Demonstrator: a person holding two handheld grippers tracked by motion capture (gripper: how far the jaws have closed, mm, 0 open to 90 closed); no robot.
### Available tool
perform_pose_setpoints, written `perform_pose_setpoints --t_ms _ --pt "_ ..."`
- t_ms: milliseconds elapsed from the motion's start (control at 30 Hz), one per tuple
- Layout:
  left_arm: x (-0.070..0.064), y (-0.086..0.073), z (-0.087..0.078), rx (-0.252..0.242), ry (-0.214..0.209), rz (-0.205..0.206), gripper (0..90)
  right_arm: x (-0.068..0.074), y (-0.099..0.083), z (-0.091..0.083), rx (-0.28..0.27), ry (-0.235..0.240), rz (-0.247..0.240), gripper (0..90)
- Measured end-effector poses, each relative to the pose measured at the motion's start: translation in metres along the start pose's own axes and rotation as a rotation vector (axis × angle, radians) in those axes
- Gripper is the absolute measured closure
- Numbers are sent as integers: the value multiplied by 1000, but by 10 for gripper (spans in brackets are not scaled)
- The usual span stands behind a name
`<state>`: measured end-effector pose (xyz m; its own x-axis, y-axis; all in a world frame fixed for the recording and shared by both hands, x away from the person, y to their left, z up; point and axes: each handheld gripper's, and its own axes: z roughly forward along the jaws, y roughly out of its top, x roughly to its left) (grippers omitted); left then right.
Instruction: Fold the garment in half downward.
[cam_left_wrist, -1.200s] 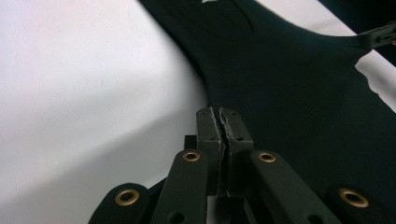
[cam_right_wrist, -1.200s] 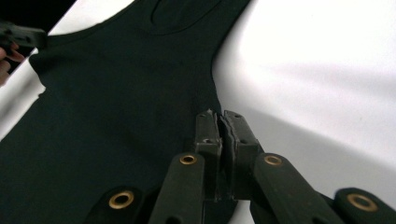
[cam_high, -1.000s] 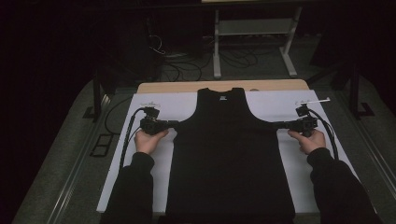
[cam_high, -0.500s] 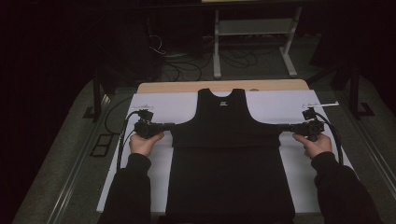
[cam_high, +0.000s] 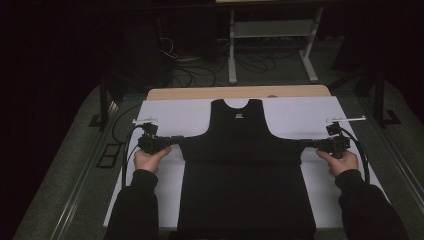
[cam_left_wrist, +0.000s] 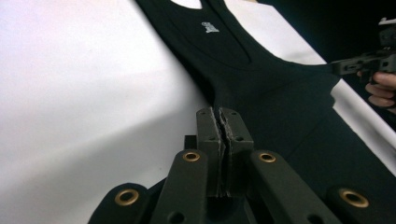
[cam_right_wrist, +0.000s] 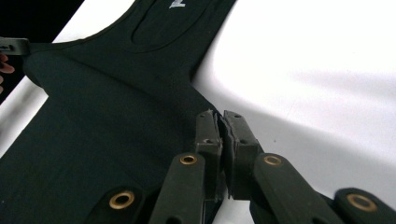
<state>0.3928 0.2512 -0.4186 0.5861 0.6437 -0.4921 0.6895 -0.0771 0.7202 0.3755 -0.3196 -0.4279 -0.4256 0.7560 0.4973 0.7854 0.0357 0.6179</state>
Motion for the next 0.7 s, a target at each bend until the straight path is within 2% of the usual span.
perform_pose_setpoints --t_ms 100,500,700 --pt "-4 -5 -3 -1 -13 -8 865 2 -3 -3 -6 2 -1 841" --pt "-23 -23 -12 45 -44 8 864 16 -21 -19 -7 51 4 841" --pt "-32 -34 -13 92 -58 24 864 24 -34 -23 39 62 -4 841"
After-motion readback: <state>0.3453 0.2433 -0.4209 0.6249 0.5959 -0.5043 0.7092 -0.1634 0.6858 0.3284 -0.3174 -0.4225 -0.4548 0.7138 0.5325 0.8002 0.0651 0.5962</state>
